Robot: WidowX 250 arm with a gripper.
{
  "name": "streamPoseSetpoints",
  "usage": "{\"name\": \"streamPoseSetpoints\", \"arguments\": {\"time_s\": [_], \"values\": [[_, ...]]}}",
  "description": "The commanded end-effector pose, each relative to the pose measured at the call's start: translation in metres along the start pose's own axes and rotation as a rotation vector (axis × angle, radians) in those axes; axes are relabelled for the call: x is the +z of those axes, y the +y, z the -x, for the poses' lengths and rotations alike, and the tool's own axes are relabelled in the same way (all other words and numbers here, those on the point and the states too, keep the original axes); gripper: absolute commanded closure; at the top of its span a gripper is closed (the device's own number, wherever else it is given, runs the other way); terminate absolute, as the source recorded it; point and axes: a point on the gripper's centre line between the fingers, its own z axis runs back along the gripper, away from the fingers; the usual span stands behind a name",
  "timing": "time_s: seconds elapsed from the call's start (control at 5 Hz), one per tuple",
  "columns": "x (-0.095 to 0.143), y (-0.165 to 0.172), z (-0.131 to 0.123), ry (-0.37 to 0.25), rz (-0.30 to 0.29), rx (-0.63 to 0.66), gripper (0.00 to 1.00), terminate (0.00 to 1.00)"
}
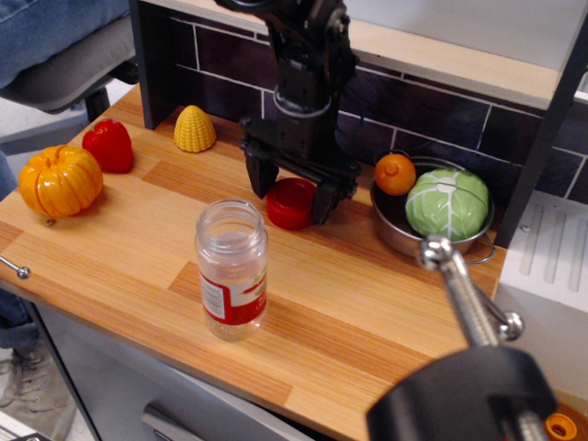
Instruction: Put cap on container
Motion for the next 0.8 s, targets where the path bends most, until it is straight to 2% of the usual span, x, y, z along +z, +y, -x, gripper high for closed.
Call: {"name": "streamPoseSetpoints", "arguments": {"time_s": [0.0,0.2,0.4,0.6], "values": [[0.025,-0.001,-0.015,-0.028,0.003,0.016,1.0,0.0],[0.059,0.002,-0.012,0.017,0.035,0.008,1.0,0.0],[0.099,0.0,-0.002,0.06,0.099,0.005,1.0,0.0],[0.137,-0.002,0.007,0.115,0.123,-0.012,1.0,0.0]]}}
